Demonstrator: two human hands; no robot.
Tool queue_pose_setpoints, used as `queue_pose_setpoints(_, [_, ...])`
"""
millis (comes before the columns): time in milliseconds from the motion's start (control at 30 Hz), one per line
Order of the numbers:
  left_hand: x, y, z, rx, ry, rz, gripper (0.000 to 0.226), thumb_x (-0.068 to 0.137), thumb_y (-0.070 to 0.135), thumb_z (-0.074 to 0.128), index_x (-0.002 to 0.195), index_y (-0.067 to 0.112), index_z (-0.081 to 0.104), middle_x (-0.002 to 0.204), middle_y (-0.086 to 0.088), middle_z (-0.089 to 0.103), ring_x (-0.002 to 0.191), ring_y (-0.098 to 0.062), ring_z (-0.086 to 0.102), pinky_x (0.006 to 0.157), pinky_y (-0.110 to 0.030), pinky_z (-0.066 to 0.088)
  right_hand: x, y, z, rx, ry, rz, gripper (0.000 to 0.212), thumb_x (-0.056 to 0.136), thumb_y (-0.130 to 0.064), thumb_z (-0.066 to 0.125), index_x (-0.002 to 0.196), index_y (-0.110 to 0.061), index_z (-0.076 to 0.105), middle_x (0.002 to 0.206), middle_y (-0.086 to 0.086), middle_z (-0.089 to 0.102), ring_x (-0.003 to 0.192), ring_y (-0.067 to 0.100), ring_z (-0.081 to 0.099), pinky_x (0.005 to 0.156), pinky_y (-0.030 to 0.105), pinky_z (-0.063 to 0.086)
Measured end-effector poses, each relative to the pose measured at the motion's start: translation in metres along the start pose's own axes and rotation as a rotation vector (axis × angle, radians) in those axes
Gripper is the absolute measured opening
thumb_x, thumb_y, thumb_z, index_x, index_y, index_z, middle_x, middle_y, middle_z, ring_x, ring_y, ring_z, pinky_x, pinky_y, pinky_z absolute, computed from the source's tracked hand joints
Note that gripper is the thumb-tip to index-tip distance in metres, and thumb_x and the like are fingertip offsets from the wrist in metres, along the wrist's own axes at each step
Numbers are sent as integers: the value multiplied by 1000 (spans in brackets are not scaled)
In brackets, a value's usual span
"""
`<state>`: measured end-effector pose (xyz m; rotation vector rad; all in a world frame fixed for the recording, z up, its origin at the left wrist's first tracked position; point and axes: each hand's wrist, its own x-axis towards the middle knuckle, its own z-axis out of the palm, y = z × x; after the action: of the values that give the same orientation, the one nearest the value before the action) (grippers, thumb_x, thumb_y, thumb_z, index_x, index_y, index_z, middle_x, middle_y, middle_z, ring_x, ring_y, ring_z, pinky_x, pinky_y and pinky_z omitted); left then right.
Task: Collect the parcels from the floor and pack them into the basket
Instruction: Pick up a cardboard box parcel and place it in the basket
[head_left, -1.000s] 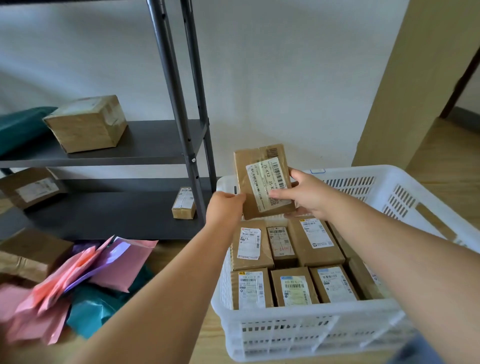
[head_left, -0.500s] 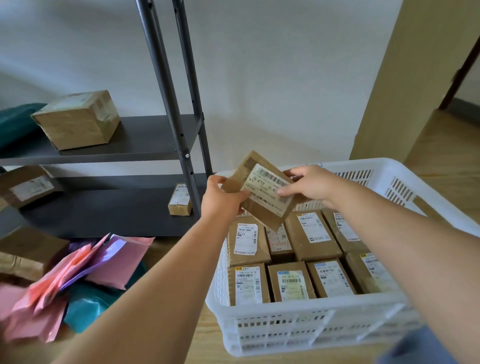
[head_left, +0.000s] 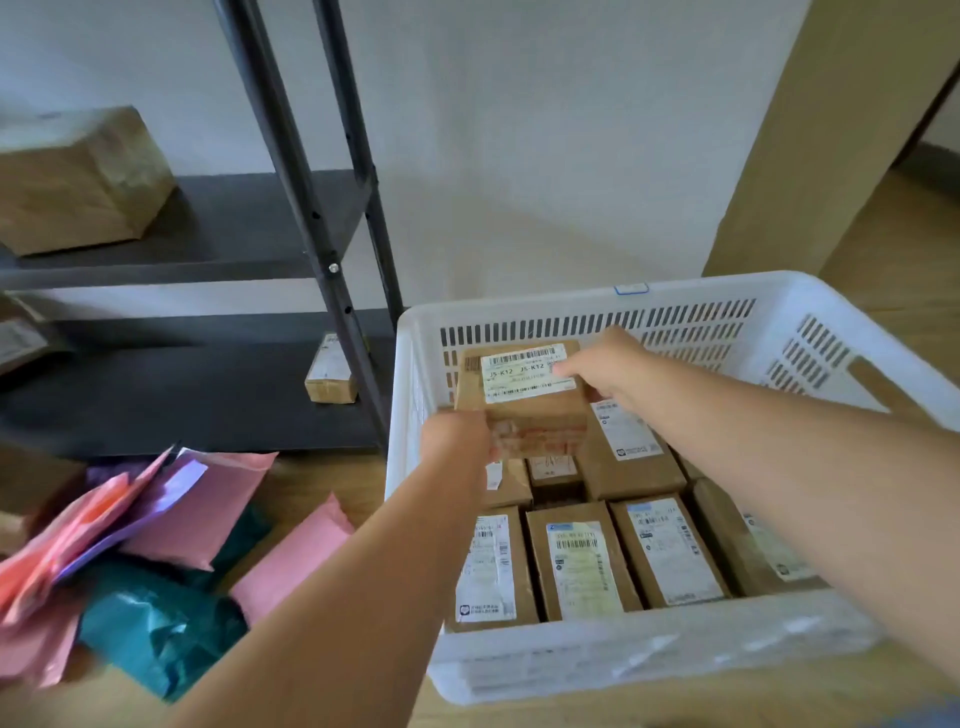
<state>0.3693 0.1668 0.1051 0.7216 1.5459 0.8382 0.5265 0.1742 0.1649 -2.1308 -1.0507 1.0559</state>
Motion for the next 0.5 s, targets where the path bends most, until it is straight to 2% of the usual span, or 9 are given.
queue_pose_setpoints(67, [21,-10,6,62,59,-10,31,91,15,56,117,-2,60,104,-16,64,93,-31,67,84,-44,58,13,3,13,-60,-16,-10,51,86,-11,70,130,2,48,96,9,62,75,12,59,49,22,40])
queue_pose_setpoints(100, [28,-14,7,90,72,-9,34,90,17,56,119,-2,61,104,-15,64,99,-33,67,86,-45,57,19,5,18,-86,-32,-22,52,86,-10,70,133,0,48,104,10,64,79,13,60,52,20,39])
queue_pose_setpoints(133, [35,-16,8,118,87,-10,35,90,18,55,119,-1,61,103,-14,64,100,-33,66,85,-43,57,28,7,25,-107,-44,-29,53,86,-9,69,134,-2,49,114,11,63,85,17,61,59,21,41])
queue_pose_setpoints(200, [45,-20,9,185,131,-38,30,91,19,53,114,1,61,105,-11,64,90,-30,65,72,-35,54,43,10,38,-103,-62,-31,53,85,-5,69,134,-5,51,126,11,60,97,24,58,77,28,46])
queue_pose_setpoints(267, [57,-24,11,223,168,-45,30,92,20,53,115,3,61,111,-13,65,93,-29,65,71,-32,52,56,15,51,-112,-85,-31,46,85,0,67,129,-6,54,121,9,60,96,24,55,86,34,49])
queue_pose_setpoints(333, [67,-26,14,242,161,-43,32,94,17,49,121,3,59,117,-14,64,106,-31,64,85,-37,53,66,22,62,-134,-87,-38,40,87,2,63,125,-8,56,115,7,59,94,22,55,82,34,51])
queue_pose_setpoints(367, [70,-25,14,259,175,-53,31,95,16,46,122,4,56,119,-14,64,109,-31,62,86,-37,52,70,26,68,-130,-90,-36,39,87,3,62,123,-11,57,116,6,58,94,22,56,79,33,52])
queue_pose_setpoints(433, [74,-24,15,269,189,-48,33,98,17,44,128,6,50,124,-14,61,112,-29,60,81,-32,50,79,34,77,-72,-119,-1,39,88,6,58,122,-14,57,116,5,56,95,21,57,73,31,56])
queue_pose_setpoints(500, [79,-19,15,256,217,-31,43,100,17,42,143,9,38,136,-10,53,121,-25,54,69,-13,45,84,40,84,3,-148,38,41,90,8,53,124,-14,57,120,6,53,99,22,57,79,32,58])
